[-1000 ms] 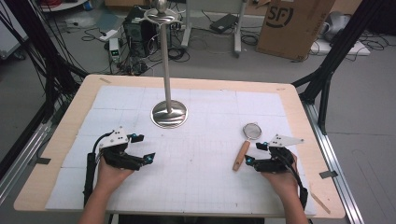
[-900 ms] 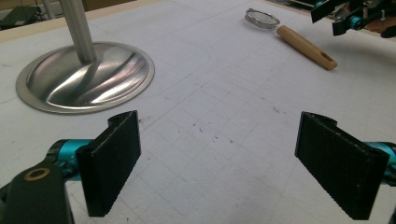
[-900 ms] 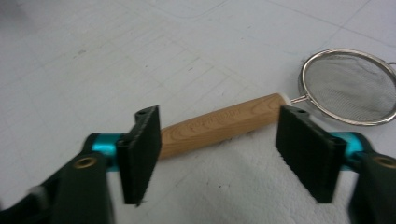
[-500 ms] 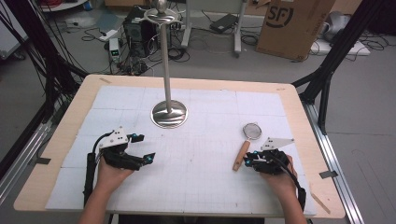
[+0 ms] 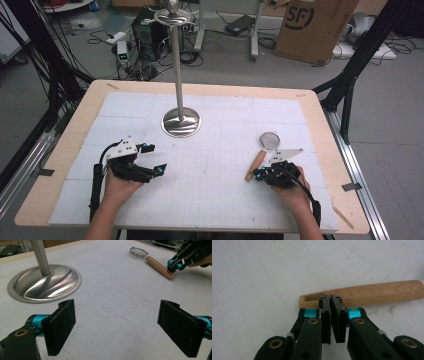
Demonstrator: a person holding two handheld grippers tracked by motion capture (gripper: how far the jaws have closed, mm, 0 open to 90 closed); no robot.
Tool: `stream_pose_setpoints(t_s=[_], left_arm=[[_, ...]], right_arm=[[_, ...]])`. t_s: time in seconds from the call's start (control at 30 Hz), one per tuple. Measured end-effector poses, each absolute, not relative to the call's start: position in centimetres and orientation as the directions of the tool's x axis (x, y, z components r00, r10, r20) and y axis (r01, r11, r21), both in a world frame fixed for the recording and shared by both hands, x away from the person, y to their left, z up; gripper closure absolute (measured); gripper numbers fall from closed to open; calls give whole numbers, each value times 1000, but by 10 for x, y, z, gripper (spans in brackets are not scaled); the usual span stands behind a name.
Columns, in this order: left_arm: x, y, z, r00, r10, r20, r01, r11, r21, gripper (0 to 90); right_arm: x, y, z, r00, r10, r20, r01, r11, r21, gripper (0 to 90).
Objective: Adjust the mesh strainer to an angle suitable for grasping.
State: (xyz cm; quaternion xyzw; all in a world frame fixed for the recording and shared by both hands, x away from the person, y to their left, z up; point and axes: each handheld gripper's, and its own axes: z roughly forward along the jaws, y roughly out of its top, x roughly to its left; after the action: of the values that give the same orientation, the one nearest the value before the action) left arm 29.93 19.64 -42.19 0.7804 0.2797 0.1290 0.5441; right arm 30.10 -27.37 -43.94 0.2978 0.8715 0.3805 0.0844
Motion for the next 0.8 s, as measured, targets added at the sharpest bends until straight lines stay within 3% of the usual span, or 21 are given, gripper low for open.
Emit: stream_pose_setpoints(t_s=[0.53, 0.8], left_arm=[[299, 198, -421, 812, 575, -106, 294, -245, 924, 157], [300, 197, -422, 813, 573, -105, 297, -252, 921, 158]], right_arm=[[317, -225, -440, -844, 533, 63, 424, 590, 688, 894], [326, -239, -427, -801, 595, 63, 434, 506, 745, 894]])
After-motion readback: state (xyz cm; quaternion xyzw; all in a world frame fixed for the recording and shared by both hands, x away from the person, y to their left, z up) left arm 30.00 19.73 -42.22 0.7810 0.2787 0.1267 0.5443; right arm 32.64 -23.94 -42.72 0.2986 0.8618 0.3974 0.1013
